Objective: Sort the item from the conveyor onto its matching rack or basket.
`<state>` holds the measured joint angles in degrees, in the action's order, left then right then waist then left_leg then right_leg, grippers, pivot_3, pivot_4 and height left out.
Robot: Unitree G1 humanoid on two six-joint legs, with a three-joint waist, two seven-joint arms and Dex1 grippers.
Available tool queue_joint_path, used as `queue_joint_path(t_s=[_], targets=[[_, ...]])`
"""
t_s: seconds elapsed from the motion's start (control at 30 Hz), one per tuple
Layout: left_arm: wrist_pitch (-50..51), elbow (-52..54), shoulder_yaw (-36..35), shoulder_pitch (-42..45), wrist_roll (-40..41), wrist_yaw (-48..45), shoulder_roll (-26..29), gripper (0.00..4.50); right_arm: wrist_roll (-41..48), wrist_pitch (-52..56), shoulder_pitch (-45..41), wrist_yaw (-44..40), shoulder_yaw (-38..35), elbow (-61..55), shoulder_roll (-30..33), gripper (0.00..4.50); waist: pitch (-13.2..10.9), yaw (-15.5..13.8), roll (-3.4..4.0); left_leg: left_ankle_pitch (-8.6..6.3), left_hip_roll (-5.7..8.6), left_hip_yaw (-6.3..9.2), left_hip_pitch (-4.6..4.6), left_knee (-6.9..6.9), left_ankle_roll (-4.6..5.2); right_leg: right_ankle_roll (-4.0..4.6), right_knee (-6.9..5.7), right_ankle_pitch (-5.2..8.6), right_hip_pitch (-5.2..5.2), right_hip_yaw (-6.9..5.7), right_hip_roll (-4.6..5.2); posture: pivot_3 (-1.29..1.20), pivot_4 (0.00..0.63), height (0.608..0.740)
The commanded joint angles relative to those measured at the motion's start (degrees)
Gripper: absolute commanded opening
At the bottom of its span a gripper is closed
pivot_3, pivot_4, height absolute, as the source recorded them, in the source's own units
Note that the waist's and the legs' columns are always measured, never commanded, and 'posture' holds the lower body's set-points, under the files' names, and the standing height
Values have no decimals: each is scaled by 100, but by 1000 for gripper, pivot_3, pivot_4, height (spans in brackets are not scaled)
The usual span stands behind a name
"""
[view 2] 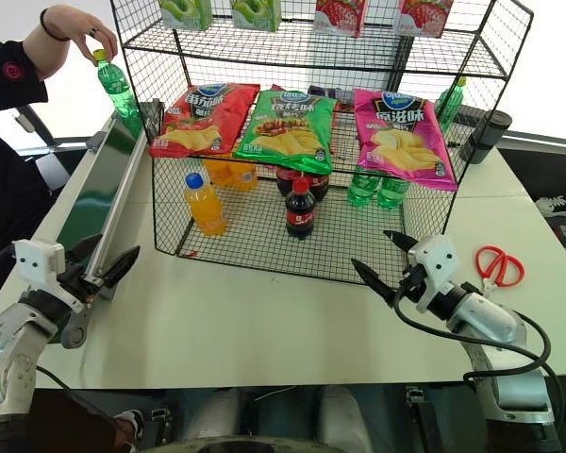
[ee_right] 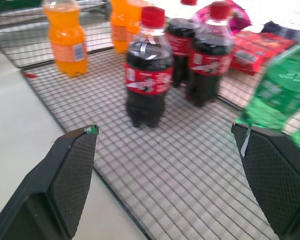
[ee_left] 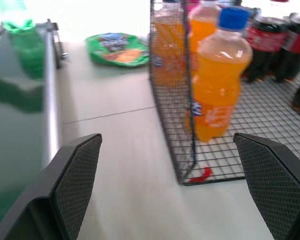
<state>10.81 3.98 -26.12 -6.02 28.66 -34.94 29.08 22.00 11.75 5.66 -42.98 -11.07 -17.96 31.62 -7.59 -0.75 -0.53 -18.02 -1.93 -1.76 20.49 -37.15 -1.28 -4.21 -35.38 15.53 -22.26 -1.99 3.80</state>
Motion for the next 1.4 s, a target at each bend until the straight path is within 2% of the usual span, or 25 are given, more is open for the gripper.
queue_joint_path(t_s=[0.03, 0.27, 0.4, 0.73, 1.4], targets=[[-323, -355, -410, 168, -111, 509, -111, 4500, 191, 155, -115, -61, 337, -639, -21, 4440, 1, 5, -2, 0, 0, 0, -1, 0, 0, -4, 0, -2, 0, 0, 0, 0, 150, 740], [-684, -1141, -588, 741, -383, 1343, -256, 4500, -19, 257, -38, 62, 1495, -1232, -400, 4440, 9, 3, -24, 0, -1, 2, 0, 0, 0, -9, -1, -5, -2, -1, -2, 0, 150, 740], [-812, -1092, -372, 799, -556, 1467, -387, 4500, -142, 217, 93, 120, 1976, -1340, -556, 4440, 14, 10, -34, 0, 4, 0, 2, 0, -1, -11, 2, -6, 0, -1, 5, 0, 150, 740], [-1021, -1393, -324, 862, -950, 1764, -318, 4500, -150, -39, 125, 95, 2033, -1113, -616, 4440, 15, 19, -39, -1, 3, -1, 0, 1, -2, -8, 1, -5, -4, -1, 12, 0, 150, 740], [-1315, -1404, -402, 790, -955, 1850, -328, 4500, -59, -191, -151, -120, 2179, -844, -742, 4440, 15, 21, -40, -2, 6, -1, 3, 11, -5, 6, 3, 2, -11, -3, 38, 0, 150, 740]])
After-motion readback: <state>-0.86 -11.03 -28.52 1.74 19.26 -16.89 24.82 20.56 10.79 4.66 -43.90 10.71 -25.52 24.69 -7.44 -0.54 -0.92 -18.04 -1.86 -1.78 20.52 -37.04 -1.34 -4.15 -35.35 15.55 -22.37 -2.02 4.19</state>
